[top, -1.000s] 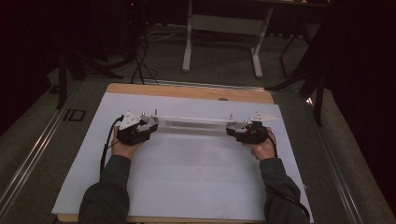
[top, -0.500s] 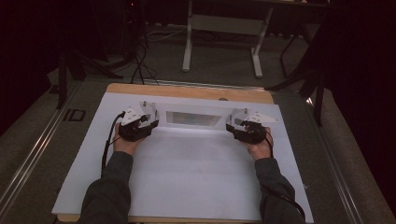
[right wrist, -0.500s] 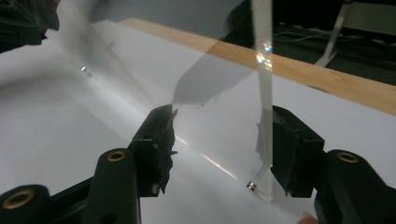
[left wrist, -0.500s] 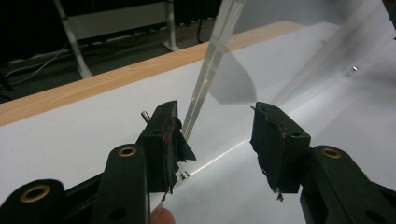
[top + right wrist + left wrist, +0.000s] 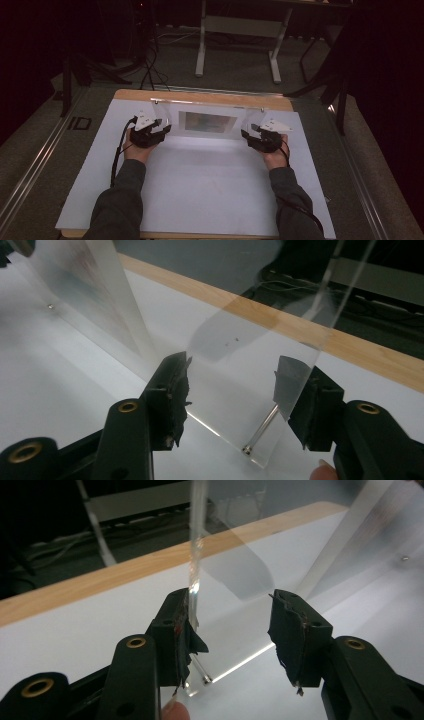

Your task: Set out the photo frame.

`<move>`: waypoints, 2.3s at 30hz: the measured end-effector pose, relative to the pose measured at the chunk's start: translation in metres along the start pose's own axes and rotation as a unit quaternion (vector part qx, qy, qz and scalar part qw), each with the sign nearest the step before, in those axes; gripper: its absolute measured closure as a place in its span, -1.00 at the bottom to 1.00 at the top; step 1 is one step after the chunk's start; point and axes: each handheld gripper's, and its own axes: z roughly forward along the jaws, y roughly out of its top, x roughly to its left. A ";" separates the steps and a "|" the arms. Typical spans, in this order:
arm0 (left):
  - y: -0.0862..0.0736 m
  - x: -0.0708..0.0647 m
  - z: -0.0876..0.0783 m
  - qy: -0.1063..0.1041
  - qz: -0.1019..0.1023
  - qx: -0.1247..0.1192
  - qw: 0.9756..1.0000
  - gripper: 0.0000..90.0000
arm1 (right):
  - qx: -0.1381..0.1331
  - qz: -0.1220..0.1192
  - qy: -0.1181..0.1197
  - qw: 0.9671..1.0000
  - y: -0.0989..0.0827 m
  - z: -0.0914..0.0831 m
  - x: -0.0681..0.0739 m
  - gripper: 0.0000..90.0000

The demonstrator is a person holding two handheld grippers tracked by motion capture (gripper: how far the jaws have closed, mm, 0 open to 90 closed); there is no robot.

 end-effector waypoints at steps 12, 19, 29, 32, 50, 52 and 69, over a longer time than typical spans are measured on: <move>0.009 -0.006 0.002 0.025 0.027 0.013 0.999 0.15 | 0.021 -0.024 -0.006 0.999 0.006 -0.001 -0.002 0.08; 0.012 -0.008 -0.003 0.019 0.016 0.022 0.999 0.15 | 0.017 -0.019 -0.004 1.000 0.008 -0.008 0.000 0.09; 0.011 -0.011 -0.016 0.003 -0.018 0.024 1.000 0.15 | 0.011 0.002 0.013 1.000 0.009 -0.018 0.003 0.10; 0.009 -0.014 -0.020 0.001 -0.025 0.027 0.999 0.15 | 0.012 0.006 0.018 1.000 0.009 -0.021 0.004 0.10; 0.005 -0.028 -0.039 -0.007 -0.055 0.056 0.997 0.17 | 0.029 0.036 0.042 0.998 0.002 -0.037 0.009 0.10; 0.005 -0.029 -0.040 -0.008 -0.059 0.061 0.996 0.17 | 0.030 0.034 0.042 0.998 0.002 -0.038 0.011 0.10; 0.007 -0.036 -0.049 -0.012 -0.074 0.079 0.994 0.17 | 0.035 0.055 0.051 0.997 -0.002 -0.048 0.015 0.10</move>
